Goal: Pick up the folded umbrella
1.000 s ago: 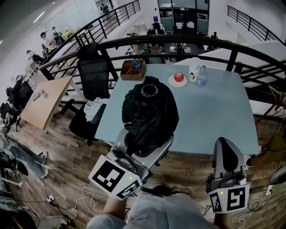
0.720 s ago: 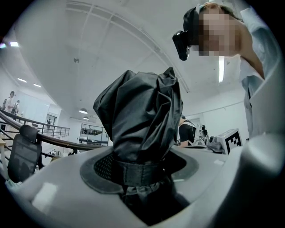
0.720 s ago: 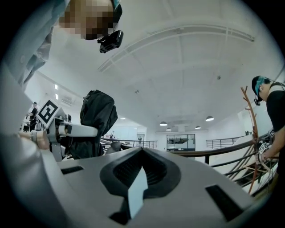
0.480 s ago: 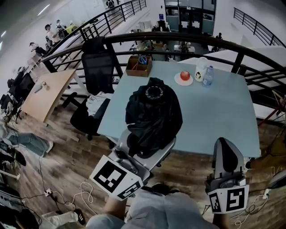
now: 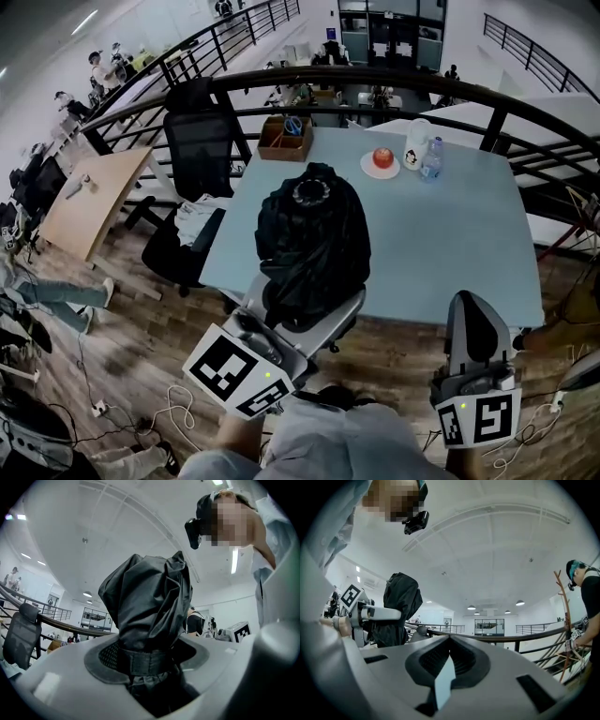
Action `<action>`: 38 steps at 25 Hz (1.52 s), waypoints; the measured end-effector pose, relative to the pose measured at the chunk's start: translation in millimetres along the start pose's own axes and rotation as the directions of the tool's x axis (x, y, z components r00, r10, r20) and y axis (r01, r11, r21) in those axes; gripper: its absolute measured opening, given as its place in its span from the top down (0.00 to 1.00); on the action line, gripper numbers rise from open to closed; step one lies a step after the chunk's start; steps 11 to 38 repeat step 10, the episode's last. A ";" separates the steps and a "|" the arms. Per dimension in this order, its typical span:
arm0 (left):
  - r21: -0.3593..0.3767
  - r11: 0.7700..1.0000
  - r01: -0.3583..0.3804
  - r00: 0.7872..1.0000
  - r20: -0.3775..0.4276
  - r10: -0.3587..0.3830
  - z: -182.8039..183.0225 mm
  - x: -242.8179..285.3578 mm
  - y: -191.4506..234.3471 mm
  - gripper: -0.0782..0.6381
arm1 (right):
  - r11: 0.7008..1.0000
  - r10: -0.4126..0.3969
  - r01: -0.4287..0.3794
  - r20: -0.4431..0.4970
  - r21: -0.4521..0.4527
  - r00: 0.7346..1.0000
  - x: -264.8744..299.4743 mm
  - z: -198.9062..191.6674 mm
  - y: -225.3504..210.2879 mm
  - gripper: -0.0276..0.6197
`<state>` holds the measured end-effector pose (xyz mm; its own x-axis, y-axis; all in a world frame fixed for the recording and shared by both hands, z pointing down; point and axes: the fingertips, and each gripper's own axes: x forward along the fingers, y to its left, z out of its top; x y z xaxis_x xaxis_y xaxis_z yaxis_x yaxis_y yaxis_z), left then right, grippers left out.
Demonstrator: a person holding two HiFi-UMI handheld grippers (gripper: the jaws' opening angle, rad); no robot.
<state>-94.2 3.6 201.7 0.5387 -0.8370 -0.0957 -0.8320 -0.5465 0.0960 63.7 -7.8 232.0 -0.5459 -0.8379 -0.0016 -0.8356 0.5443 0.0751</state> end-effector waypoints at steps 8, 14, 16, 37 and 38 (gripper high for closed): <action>-0.082 0.996 0.046 0.999 0.031 -0.044 1.8 2.0 0.6 0.50 | 1.000 -0.004 0.004 -0.016 0.001 1.000 1.4 -2.7 -0.1 0.96; -0.099 0.993 0.057 0.998 0.042 -0.053 1.9 1.9 3.2 0.50 | 1.000 -0.007 0.008 -0.019 0.004 1.000 3.0 -5.1 0.2 0.96; -0.099 0.993 0.057 0.998 0.042 -0.053 1.9 1.9 3.2 0.50 | 1.000 -0.007 0.008 -0.019 0.004 1.000 3.0 -5.1 0.2 0.96; -0.099 0.993 0.057 0.998 0.042 -0.053 1.9 1.9 3.2 0.50 | 1.000 -0.007 0.008 -0.019 0.004 1.000 3.0 -5.1 0.2 0.96; -0.099 0.993 0.057 0.998 0.042 -0.053 1.9 1.9 3.2 0.50 | 1.000 -0.007 0.008 -0.019 0.004 1.000 3.0 -5.1 0.2 0.96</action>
